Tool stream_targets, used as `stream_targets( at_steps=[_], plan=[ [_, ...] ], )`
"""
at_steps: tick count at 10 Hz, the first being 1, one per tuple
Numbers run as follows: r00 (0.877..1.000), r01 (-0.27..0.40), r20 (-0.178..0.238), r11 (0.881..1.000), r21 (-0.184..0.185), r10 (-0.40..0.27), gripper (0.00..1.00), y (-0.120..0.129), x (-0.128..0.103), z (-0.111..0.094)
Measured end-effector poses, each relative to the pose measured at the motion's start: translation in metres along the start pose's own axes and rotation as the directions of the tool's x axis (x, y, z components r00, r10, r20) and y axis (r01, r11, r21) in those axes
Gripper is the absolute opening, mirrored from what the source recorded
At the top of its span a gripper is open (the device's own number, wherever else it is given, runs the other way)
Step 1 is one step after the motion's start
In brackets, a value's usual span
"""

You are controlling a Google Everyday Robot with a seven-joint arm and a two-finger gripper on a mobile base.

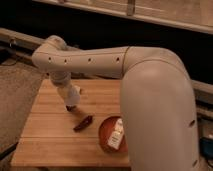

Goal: Place the ceramic cup over the eraser

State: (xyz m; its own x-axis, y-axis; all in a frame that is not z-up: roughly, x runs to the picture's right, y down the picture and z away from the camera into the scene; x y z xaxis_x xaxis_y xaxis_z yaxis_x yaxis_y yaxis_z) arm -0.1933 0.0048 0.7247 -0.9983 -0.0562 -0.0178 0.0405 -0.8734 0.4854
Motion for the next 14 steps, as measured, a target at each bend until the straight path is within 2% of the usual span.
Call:
stream_targets(
  at_steps=[7,9,11,12,14],
  plan=[
    [0.999,0.019,-0.029,0.999,-0.028,-0.02,0.0,0.022,0.025,0.001],
    [0.999,0.037,-0.032,0.999,-0.022,-0.038,0.0,0.028,0.035,0.009],
    [0.999,0.044,-0.03,0.999,-0.012,-0.044,0.0,0.033,0.037,0.019],
    [0.998,0.048,-0.028,0.999,-0.001,-0.048,0.03,0.033,0.038,0.026],
    [0.998,0.06,-0.022,0.998,0.028,-0.059,0.21,0.028,0.04,0.042]
  ],
)
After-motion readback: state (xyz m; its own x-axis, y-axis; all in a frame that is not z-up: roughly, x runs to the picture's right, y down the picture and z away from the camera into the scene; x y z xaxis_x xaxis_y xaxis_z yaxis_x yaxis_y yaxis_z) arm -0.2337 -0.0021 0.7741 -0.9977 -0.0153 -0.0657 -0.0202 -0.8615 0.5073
